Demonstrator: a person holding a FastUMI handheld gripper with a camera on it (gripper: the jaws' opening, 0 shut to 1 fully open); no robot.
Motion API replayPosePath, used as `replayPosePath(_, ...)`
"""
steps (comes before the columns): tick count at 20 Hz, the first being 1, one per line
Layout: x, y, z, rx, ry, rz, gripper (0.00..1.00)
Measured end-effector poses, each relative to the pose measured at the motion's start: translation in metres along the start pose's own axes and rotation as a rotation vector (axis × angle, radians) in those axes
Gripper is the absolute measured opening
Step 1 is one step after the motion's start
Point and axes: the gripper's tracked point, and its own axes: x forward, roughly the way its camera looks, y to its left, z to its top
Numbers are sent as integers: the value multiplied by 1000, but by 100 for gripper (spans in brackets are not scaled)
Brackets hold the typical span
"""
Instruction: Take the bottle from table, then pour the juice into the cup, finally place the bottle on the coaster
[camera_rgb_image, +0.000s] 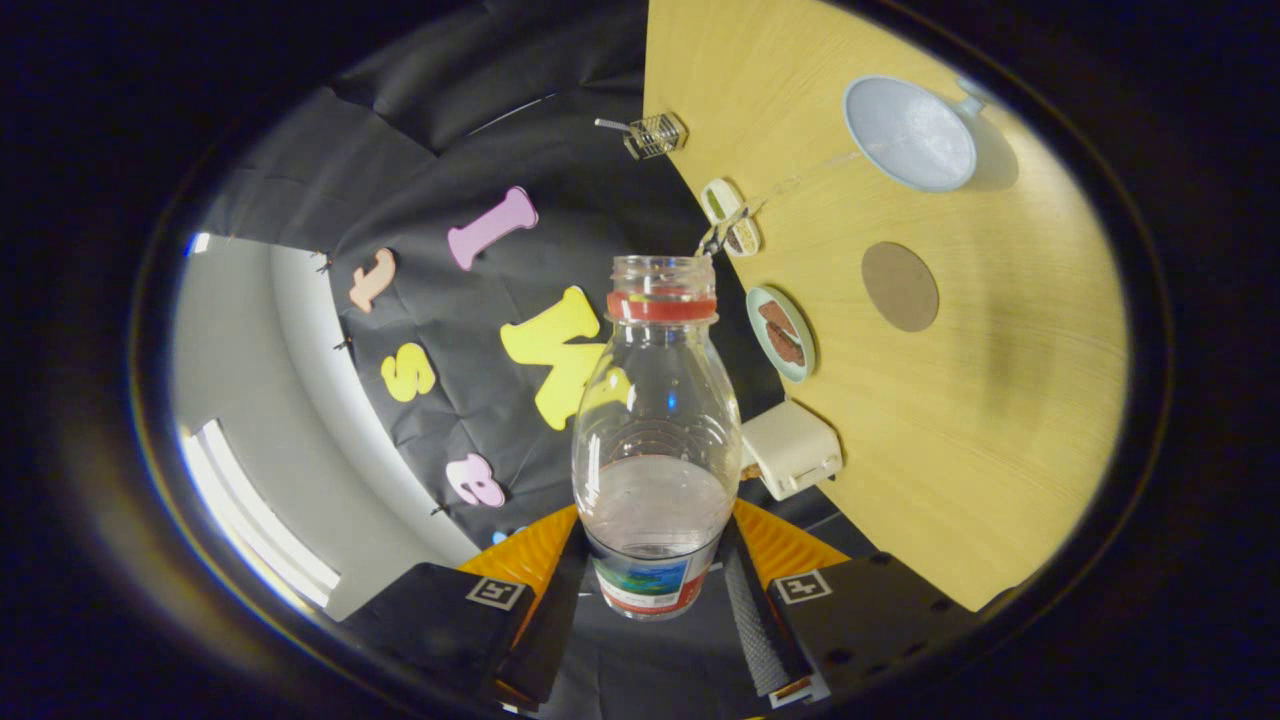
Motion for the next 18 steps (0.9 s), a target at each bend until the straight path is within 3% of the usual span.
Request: replayPosePath(18, -1, 28, 3, 110, -6, 47, 75)
